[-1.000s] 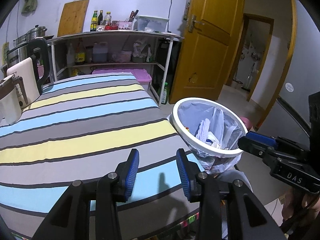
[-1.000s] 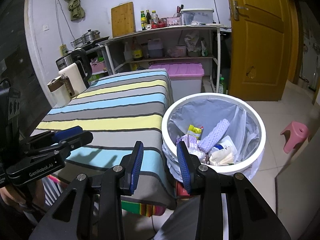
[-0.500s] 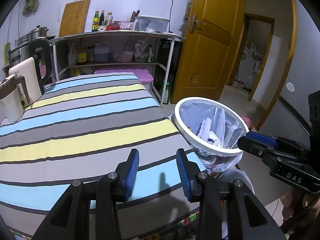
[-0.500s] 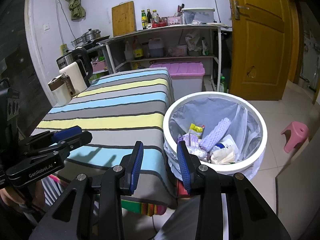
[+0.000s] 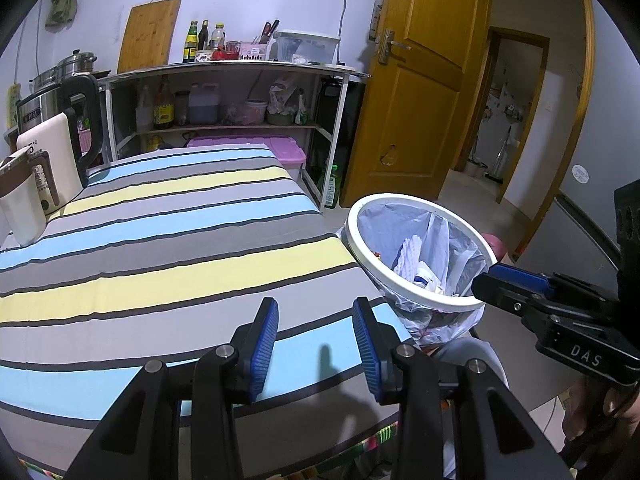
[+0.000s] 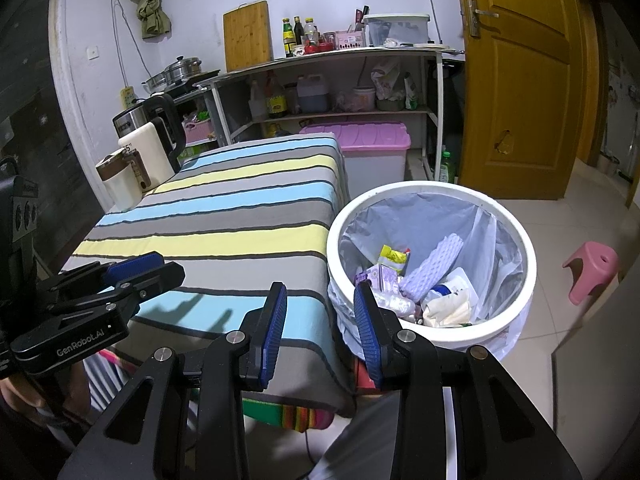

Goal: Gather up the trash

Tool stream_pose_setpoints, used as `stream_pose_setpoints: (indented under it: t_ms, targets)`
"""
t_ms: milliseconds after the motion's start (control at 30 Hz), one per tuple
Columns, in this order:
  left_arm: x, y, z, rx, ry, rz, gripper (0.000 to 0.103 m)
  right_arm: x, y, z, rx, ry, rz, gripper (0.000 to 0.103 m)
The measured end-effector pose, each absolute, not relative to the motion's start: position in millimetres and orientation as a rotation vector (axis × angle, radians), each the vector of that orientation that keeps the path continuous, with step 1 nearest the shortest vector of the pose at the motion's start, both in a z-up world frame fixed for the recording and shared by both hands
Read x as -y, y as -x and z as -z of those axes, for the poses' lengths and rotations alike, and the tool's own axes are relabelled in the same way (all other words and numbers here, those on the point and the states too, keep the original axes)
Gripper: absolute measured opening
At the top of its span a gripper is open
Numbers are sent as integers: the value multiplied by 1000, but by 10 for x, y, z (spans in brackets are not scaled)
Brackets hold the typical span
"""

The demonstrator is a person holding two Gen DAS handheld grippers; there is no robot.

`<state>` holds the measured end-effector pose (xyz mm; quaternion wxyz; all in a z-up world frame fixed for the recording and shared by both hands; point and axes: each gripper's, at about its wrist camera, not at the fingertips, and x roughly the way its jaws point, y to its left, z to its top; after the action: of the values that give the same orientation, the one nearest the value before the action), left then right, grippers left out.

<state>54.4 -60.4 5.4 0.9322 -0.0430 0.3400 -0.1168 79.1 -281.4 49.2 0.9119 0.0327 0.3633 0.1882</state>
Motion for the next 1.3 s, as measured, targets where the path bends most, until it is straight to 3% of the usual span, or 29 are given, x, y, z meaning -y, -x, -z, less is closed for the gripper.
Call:
stream_pose_setpoints:
  t_ms: [1300]
  targets:
    - [646,-495,14,-706,73,201,38,2782,-756,-442,-757,-67,-389,36]
